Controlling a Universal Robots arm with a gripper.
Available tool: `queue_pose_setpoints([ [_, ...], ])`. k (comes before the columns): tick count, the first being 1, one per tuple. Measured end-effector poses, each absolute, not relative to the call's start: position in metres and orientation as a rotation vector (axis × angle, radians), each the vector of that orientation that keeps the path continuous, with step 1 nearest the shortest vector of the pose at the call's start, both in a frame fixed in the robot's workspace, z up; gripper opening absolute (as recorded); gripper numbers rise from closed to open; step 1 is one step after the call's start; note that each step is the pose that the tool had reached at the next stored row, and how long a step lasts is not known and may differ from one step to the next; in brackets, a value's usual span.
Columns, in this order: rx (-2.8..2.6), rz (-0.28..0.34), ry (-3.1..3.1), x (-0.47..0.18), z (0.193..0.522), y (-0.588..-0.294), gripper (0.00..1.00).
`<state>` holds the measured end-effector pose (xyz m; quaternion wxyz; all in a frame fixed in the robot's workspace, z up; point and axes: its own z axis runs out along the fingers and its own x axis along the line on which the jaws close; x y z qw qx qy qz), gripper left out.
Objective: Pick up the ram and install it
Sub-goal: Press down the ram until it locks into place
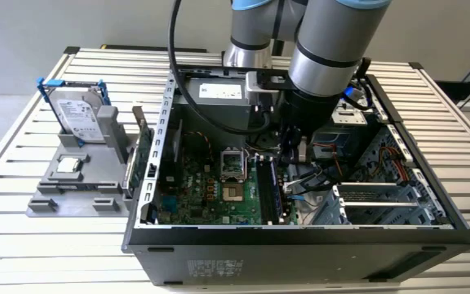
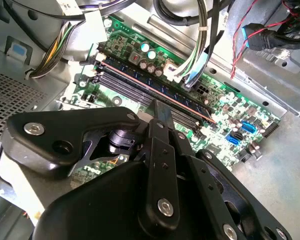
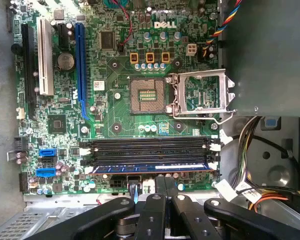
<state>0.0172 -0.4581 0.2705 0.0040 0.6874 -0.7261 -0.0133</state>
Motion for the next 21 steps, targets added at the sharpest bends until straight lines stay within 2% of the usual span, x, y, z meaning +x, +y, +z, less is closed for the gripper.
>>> queue_pose_setpoints([
  [21,2.154,-0.042,-2.275,0.017,0.301,-0.458,0.0],
])
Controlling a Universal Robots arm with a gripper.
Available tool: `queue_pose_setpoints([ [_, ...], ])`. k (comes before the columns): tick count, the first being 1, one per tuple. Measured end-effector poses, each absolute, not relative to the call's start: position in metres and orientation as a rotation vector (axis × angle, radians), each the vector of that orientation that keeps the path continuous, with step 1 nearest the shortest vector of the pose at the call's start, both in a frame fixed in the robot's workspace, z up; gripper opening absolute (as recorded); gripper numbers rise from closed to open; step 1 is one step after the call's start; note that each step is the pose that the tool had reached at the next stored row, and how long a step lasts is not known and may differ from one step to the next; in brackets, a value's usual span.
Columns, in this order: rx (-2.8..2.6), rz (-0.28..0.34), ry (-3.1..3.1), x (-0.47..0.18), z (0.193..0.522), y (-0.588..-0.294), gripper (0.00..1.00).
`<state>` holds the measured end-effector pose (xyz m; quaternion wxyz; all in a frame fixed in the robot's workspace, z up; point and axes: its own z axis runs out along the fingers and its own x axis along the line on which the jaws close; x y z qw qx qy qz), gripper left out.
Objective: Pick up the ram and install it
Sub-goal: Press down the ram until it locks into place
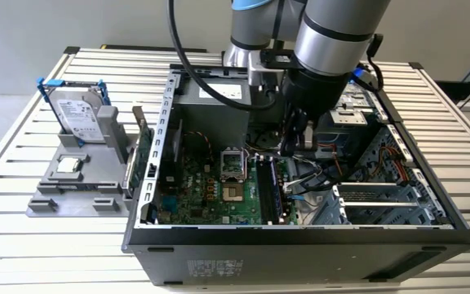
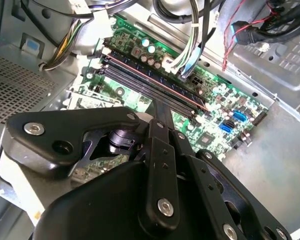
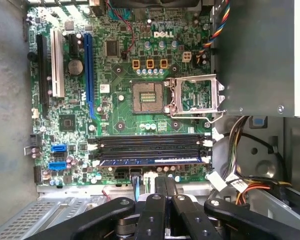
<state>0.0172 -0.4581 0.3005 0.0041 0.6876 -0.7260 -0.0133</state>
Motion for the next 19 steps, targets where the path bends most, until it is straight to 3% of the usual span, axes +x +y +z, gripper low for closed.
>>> queue_pose_setpoints([
  [19,2.154,-0.042,-2.275,0.0172,0.3116,-0.4581,0.0],
])
